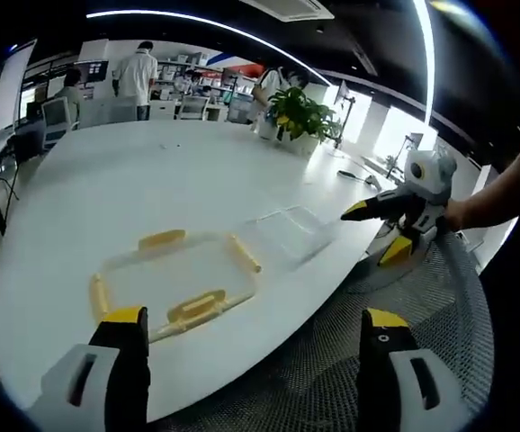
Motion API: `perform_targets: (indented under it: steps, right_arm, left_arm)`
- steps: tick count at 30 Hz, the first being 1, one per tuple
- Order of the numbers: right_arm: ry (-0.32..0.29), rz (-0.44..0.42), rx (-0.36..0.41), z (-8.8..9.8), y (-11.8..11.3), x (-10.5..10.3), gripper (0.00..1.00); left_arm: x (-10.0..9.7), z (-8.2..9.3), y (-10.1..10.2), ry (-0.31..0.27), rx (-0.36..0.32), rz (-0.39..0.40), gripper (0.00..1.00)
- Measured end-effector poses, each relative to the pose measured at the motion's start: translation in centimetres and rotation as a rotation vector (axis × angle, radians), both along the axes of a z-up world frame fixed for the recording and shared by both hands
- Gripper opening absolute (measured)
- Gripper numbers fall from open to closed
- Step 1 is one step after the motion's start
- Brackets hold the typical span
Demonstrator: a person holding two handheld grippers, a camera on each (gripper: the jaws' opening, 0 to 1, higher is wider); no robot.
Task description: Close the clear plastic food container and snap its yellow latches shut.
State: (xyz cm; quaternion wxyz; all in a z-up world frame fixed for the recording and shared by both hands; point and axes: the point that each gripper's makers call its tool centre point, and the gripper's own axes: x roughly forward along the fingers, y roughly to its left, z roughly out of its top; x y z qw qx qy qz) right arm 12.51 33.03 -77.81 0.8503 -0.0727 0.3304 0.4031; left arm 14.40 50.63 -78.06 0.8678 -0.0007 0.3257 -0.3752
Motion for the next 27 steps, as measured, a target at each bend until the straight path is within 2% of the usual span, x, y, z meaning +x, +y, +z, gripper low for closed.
perform_targets:
  steps: [3, 5, 25, 27]
  right_arm:
    - [0.009, -0.002, -0.001, -0.1, -0.03, 0.02, 0.69]
    - [-0.009, -0.002, 0.002, 0.12, 0.03, 0.2, 0.7]
    - [0.013, 0.001, -0.015, -0.22, -0.07, 0.03, 0.68]
    - [0.005, -0.002, -0.021, -0.13, -0.22, 0.24, 0.69]
  left_arm:
    - [0.14, 0.01, 0.13, -0.008, 0.011, 0.004, 0.92]
    - [0.16, 0.02, 0.2, -0.006, 0.006, 0.009, 0.92]
    - [-0.02, -0.31, 0.33, 0.014, 0.009, 0.003, 0.9]
    - [-0.16, 0.01, 0.04, 0.02, -0.011, -0.004, 0.9]
